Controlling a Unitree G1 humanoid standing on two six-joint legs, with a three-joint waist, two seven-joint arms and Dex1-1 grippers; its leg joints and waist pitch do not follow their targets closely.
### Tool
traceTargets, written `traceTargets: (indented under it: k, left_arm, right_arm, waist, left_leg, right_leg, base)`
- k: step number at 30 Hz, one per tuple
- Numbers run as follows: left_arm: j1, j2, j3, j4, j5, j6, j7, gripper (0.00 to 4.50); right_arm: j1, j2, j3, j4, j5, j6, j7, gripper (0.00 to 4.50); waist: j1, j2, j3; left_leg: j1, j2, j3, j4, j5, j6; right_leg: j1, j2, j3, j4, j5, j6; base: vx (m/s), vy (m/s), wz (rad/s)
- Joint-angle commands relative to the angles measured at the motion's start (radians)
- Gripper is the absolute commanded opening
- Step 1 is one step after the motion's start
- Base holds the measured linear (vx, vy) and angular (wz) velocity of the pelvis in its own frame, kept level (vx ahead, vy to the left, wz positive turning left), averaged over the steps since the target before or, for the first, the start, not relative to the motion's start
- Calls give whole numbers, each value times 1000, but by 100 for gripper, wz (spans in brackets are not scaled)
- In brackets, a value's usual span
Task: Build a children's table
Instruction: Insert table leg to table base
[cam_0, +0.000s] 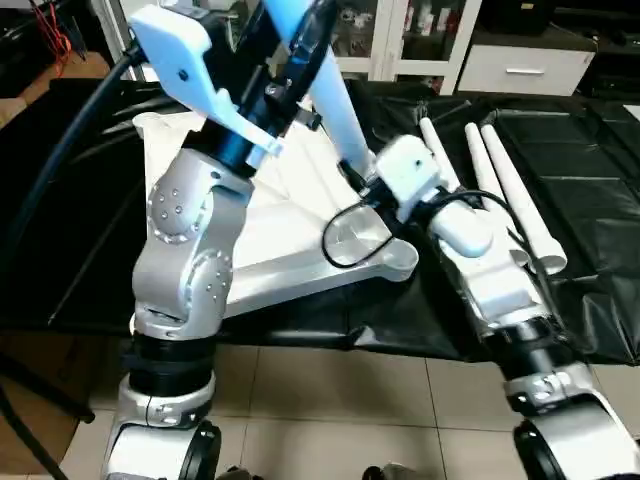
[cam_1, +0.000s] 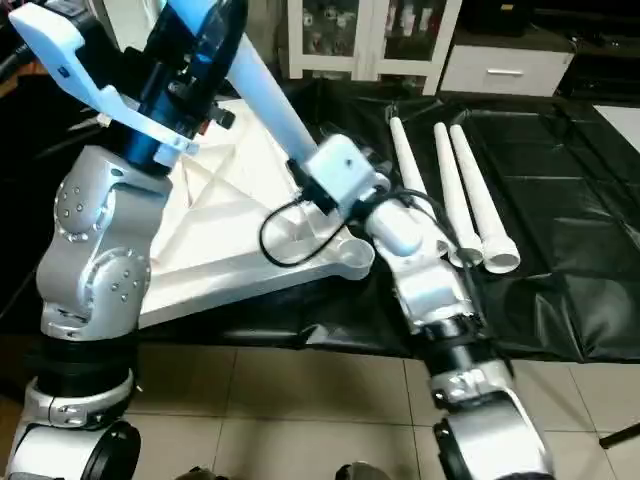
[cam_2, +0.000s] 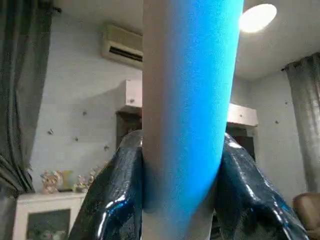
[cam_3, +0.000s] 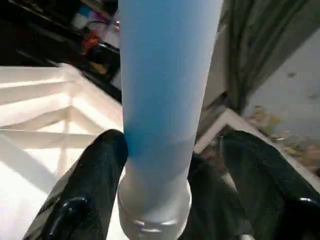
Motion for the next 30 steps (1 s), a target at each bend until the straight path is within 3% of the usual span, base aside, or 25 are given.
traceTargets:
  k: [1, 14, 19, 20, 21, 30]
  left_arm:
    - [-1, -5, -3, -20, 8, -13, 17, 157]
    - [-41, -55, 91, 5, -73, -15, 97, 157]
    - [-30, -55, 79, -2, -70, -5, 84, 157]
    - [-25, -58, 73, -5, -69, -3, 82, 157]
    - [-15, -59, 56, -10, -63, -1, 78, 157]
    - [-6, -76, 30, -20, -77, 14, 70, 157]
  right_arm:
    - [-19, -1, 6, 11, -32, -10, -35, 335]
    - [-35, 4, 21, 82, -47, -69, -67, 335]
    - [-43, 14, 15, 81, -47, -90, -86, 335]
    - [-48, 15, 14, 83, -48, -98, -93, 335]
    - [-56, 15, 10, 79, -54, -117, -113, 335]
    - [-68, 13, 12, 100, -60, -123, -117, 335]
  waist:
    - [-3, 5, -93]
    - [-5, -2, -96]
    - [-5, -1, -96]
    - [-4, 5, -95]
    - [-5, 2, -95]
    - [-6, 1, -96]
  left_leg:
    - [2, 3, 6, -70, -157, 33]
    - [-1, 2, 8, -65, -128, 69]
    - [0, 3, 8, -65, -129, 72]
    - [2, 3, 8, -66, -136, 69]
    - [1, 3, 9, -66, -138, 67]
    - [0, 2, 8, -65, -147, 65]
  right_leg:
    - [75, -28, 41, -64, -233, -155]
    - [76, -26, 41, -56, -170, -179]
    - [74, -27, 41, -57, -185, -173]
    - [73, -27, 40, -58, -192, -172]
    - [73, -26, 41, -59, -192, -169]
    - [76, -26, 41, -58, -185, -169]
  base:
    - [0, 0, 0]
    - [0, 0, 0]
    - [0, 0, 0]
    - [0, 0, 0]
    - [0, 0, 0]
    - [0, 0, 0]
